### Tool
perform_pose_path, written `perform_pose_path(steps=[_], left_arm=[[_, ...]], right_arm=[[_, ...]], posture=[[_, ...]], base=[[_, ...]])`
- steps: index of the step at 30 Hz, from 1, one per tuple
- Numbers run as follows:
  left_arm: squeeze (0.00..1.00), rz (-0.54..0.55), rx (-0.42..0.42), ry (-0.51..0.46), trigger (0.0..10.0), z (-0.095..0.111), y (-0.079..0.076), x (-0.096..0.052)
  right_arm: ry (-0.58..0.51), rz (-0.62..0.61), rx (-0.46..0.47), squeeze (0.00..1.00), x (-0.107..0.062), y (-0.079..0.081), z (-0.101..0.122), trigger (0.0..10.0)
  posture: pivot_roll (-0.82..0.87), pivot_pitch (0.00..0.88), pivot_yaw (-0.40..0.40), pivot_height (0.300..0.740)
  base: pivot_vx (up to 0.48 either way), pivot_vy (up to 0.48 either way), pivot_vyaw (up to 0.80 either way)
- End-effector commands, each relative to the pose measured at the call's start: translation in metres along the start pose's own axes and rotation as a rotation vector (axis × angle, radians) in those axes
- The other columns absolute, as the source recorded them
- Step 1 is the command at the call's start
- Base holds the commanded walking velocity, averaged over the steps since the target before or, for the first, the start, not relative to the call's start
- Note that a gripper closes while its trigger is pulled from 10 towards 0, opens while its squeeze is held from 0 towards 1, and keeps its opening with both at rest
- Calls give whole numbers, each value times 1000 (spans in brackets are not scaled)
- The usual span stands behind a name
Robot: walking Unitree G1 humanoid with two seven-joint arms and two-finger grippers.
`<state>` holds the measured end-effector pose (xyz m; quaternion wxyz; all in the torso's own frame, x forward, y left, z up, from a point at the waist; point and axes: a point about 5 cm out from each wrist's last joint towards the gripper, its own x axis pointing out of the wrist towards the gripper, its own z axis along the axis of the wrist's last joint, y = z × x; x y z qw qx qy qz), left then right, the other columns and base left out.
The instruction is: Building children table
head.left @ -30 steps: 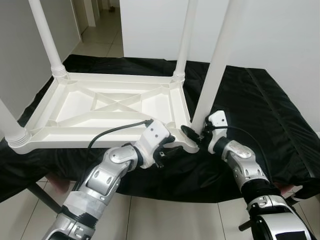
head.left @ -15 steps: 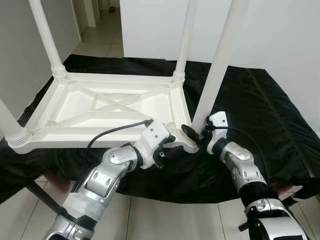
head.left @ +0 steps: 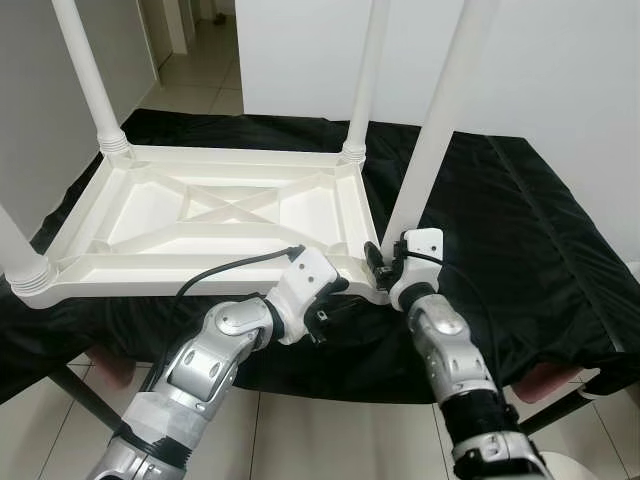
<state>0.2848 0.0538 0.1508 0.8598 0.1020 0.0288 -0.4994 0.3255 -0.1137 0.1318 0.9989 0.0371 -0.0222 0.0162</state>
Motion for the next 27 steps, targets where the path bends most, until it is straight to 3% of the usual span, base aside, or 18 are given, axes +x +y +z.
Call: perform_pose_path(steps=[1,3,10,11,12,13,23,24,25,27], left_arm=[[0,-29,1,14,10000,-1,-4,0],[0,-30,1,14,10000,-1,-4,0],[0,-35,4,15,10000,-1,-5,0],[0,-32,4,15,10000,-1,-4,0],[0,-31,3,14,10000,-1,-4,0],[0,-29,3,14,10000,-1,-4,-1],[0,-28,1,25,10000,-4,-7,-2],[0,-28,0,25,10000,-4,-7,-3],[0,-29,2,24,10000,-4,-6,-3],[0,-30,4,23,10000,-3,-6,-3]], right_arm=[[44,-44,17,0,-5,1,-8,10000],[36,11,55,0,-5,9,-6,10000],[23,28,60,0,-6,10,1,10000],[15,28,59,137,-6,9,3,10000],[10,28,59,137,-6,8,4,10000],[-3,26,56,1000,-6,6,6,10000],[2,110,55,1000,-9,-14,8,10000],[28,181,52,1000,-10,-15,6,10000],[47,233,37,0,-12,-17,3,10000],[60,266,26,0,-13,-19,1,10000]], posture=[[21,0,-42,740],[16,0,-36,740],[19,0,-42,740],[22,0,-45,740],[22,0,-45,740],[24,0,-47,740],[26,0,-51,740],[25,0,-49,740],[25,0,-47,740],[25,0,-47,740]], base=[[0,0,0],[0,0,0],[0,0,0],[0,0,0],[0,0,0],[0,0,0],[0,0,0],[0,0,0],[0,0,0],[0,0,0]])
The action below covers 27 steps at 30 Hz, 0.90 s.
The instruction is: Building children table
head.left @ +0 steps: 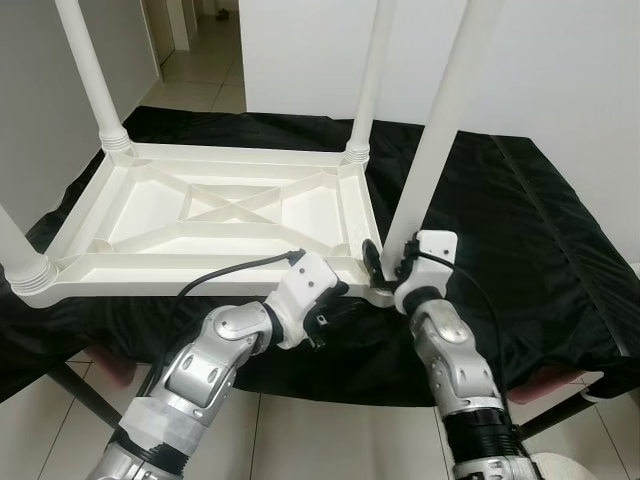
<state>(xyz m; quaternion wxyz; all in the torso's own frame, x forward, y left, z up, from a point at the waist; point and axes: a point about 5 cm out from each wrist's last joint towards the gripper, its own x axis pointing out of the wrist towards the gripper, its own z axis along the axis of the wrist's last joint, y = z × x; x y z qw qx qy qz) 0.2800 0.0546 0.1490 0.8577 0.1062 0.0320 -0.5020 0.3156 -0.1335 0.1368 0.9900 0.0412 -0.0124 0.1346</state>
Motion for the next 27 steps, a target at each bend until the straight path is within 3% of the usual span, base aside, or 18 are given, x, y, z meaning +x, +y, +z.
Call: perform_pose_path(steps=[1,5,10,13,27], left_arm=[[0,-25,1,13,10000,-1,-2,0],[0,-23,24,21,10000,0,2,1],[0,-28,26,20,10000,1,3,2],[0,-41,35,25,10000,0,2,3],[0,-50,56,21,10000,2,3,7]], right_arm=[[38,61,-7,0,-3,-3,-8,10000],[41,170,-85,0,-4,-11,-9,10000],[39,213,-109,0,-3,-17,-7,10000],[70,269,-210,0,5,-31,-6,10000],[104,361,-274,0,26,-35,-4,10000]], posture=[[25,0,-44,740],[24,0,-36,740],[23,0,-31,740],[20,0,-25,740],[24,0,-25,740]], base=[[0,0,0],[0,0,0],[0,0,0],[0,0,0],[0,0,0]])
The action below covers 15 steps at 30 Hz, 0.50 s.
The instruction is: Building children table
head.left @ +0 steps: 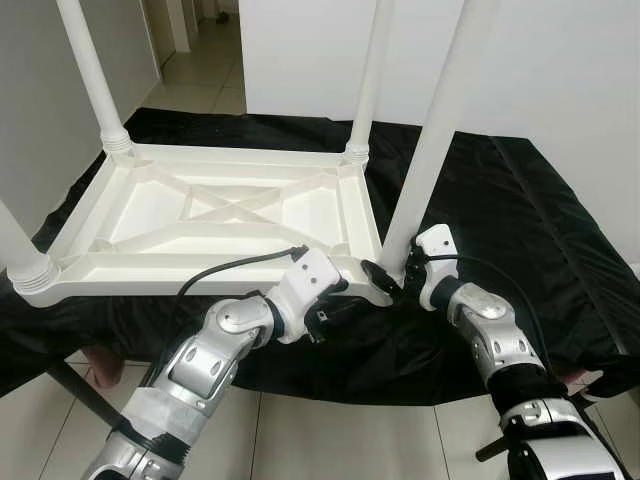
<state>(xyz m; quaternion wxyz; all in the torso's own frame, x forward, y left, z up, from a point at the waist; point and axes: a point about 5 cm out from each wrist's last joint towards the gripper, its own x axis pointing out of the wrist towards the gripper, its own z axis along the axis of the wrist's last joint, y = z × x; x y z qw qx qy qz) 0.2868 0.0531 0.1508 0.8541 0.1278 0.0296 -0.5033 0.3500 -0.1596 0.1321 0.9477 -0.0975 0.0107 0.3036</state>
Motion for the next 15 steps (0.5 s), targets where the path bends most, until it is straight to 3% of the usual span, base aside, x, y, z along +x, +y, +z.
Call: perform_pose_path(steps=[1,2,3,4,15], left_arm=[[0,-46,17,2,10000,1,-2,2],[0,-46,18,1,10000,2,-3,2],[0,-47,18,1,10000,2,-3,2],[0,-49,17,1,10000,1,-4,2],[0,-56,9,3,10000,0,-7,1]], right_arm=[[3,21,-14,0,2,1,-1,9569],[-2,30,-19,0,3,1,0,4431],[-1,36,-18,0,4,1,-1,2627],[-4,47,-3,0,4,2,-2,0],[-8,55,47,0,0,5,-13,0]], posture=[[25,0,-25,740],[25,0,-24,740],[26,0,-25,740],[26,0,-25,740],[26,0,-22,740]], base=[[0,0,0],[0,0,0],[0,0,0],[0,0,0],[0,0,0]])
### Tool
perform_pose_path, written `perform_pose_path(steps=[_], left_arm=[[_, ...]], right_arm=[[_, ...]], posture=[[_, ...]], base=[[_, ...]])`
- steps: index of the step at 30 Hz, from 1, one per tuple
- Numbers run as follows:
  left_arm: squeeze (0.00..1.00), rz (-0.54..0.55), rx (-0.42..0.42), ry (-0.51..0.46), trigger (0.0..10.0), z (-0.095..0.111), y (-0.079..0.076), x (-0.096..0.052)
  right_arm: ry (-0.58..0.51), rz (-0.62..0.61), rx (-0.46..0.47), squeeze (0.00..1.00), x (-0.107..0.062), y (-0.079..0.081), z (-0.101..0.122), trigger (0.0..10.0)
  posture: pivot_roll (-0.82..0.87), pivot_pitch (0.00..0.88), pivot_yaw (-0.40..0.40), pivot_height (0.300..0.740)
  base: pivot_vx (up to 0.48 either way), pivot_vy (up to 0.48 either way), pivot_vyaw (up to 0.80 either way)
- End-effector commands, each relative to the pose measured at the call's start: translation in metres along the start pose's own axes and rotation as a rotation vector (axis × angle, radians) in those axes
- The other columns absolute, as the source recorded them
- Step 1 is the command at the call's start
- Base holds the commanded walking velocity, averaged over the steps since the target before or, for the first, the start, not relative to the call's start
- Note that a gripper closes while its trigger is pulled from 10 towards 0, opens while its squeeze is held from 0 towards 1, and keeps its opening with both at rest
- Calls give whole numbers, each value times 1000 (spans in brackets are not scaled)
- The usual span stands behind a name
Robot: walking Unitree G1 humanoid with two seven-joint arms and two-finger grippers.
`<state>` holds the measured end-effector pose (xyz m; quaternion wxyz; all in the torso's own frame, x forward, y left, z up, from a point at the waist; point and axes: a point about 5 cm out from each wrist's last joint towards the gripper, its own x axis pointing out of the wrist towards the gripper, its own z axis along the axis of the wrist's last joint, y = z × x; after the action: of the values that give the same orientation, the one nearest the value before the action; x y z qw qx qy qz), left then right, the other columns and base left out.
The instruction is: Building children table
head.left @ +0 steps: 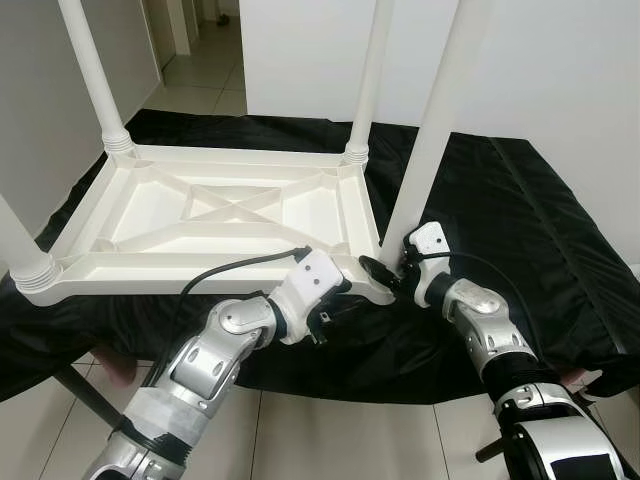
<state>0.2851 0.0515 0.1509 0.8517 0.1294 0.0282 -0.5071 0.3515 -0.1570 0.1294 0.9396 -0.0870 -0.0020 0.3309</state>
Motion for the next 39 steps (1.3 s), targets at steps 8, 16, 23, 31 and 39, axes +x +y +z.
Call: perform_pose_path(steps=[8,16,23,31,39], left_arm=[[0,-45,-6,12,10000,-3,-5,0],[0,-41,-14,13,10000,-4,-6,-2],[0,-34,-18,18,10000,-6,-6,-4],[0,-25,-26,24,10000,-7,-5,-8],[0,-17,-28,28,10000,-8,-5,-9]], right_arm=[[3,-133,108,0,-4,11,-14,10000],[-6,-476,228,0,-4,20,-9,10000],[-10,-697,256,0,-7,37,-6,10000],[-47,-695,322,0,-1,63,1,10000],[-69,-721,290,1000,-9,59,9,10000]], posture=[[19,0,-24,740],[13,0,-33,740],[18,0,-40,740],[20,0,-37,740],[22,0,-45,740]], base=[[0,0,0],[0,0,0],[0,0,0],[0,0,0],[0,0,0]])
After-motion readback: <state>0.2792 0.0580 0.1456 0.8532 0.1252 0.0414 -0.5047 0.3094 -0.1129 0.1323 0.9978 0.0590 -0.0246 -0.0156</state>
